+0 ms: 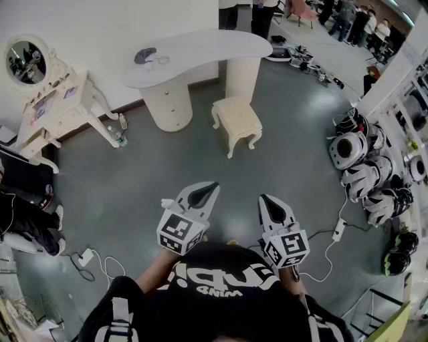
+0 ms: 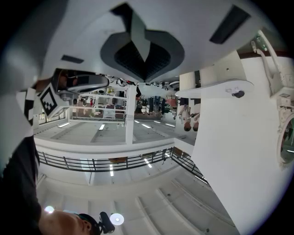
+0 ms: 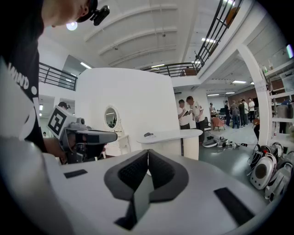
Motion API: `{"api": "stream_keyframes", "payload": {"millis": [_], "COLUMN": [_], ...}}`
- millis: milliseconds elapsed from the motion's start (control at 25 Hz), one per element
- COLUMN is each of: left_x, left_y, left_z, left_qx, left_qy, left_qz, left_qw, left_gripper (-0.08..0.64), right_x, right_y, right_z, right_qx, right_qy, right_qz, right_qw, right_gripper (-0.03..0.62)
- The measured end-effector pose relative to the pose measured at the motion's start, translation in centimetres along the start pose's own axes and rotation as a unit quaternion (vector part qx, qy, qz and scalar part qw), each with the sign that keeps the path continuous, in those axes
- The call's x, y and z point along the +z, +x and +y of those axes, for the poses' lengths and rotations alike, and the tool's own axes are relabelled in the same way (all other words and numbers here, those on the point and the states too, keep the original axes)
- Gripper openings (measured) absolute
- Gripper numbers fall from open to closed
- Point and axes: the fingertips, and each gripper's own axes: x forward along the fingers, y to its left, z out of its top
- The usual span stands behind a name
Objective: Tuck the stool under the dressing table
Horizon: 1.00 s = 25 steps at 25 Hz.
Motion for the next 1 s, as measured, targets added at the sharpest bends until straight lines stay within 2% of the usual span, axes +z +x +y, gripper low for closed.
{"api": "stream_keyframes", "payload": {"millis": [280,480,1000], "left_x": [0.2,0.2,-1.2], "left_y": [0.4,1.2,4.6], "left_z": [-1.0,-2.0,-4.8], "left_qx": [0.001,0.002,0.023], "left_qy": [0.004,0.002,-0.007], "left_qz": [-0.001,0.001,0.002], "left_qw": [1.0,1.0,0.9997], "left_gripper": [0.009,0.009,0.009], "right_x": [0.0,0.1,-1.3], "right_y": [-0.8,-1.6,-5.2], "right_z": [-0.5,-1.0,-6.5], "right_qx": [0.005,0.026,0.031], "right_qy": [-0.003,-0.003,-0.003], "right_qz": [-0.001,-0.004,0.002], "right_qw": [1.0,1.0,1.0], "right_gripper": [0.023,0.023,0.023]}}
